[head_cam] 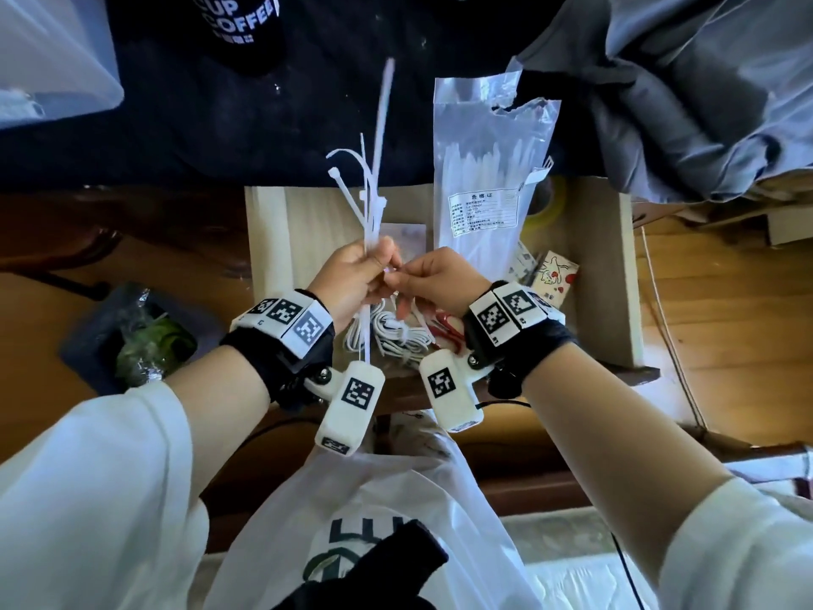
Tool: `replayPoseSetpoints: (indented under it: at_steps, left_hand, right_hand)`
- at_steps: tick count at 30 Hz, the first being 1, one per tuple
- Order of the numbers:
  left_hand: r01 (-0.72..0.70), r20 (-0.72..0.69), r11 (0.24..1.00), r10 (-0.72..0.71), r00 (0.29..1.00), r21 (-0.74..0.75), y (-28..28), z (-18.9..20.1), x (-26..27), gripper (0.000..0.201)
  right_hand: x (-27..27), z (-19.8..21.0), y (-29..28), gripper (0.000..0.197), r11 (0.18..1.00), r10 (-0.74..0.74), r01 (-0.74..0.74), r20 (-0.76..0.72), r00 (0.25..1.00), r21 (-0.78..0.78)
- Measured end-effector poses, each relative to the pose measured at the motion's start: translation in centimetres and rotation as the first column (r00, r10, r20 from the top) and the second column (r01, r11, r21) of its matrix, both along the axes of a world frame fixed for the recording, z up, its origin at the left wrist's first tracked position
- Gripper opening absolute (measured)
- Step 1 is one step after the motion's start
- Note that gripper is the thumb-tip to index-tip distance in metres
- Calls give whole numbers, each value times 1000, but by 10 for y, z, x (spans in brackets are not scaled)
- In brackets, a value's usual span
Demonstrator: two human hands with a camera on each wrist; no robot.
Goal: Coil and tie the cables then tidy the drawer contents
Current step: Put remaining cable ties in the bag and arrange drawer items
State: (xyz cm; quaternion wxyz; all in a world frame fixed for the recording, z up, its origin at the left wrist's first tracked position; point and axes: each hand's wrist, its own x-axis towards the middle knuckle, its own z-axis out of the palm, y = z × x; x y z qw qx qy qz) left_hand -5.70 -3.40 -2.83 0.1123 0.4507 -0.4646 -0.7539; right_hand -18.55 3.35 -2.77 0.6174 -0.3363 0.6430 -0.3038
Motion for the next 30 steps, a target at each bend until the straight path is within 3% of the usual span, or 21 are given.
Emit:
replayPoseSetpoints:
  at_steps: [2,5,8,10,11,15,21,30]
  left_hand:
    - [-89,39,996,89,995,-6,-6,-7,3,34]
    - [-176,103,984,173,979,20,-17,-18,13,35]
    - [-110,203,991,93,975,76,-17,-32,24,36]
    - [-97,230,985,63,971,143,-10,-42,27,37]
    - [-98,239,981,56,969,165,-6,-46,27,38]
    - [-87,296,981,31,955,175,-1,-57,21,39]
    - [-61,293,950,-33,956,306,-2,-66,6,39]
    - [-139,429,944,-3,903,301,-3,-75,4,40]
  right_hand:
    - [0,-8,-2,23,998,-23,24,-14,1000,61]
    - [-18,-42,8,32,965,-58,100,-174,983,244]
    - [-42,-74,26,27,919,-15,155,-360,933,363]
    - [-48,-78,34,18,909,-9,159,-364,932,385]
    - [-49,-79,35,25,909,-6,154,-356,934,387]
    - [-48,-93,24,28,919,104,77,-428,898,385]
    - [-47,-109,4,20,881,381,-88,-586,715,466]
    - [-46,-119,-9,20,801,563,-223,-573,595,556]
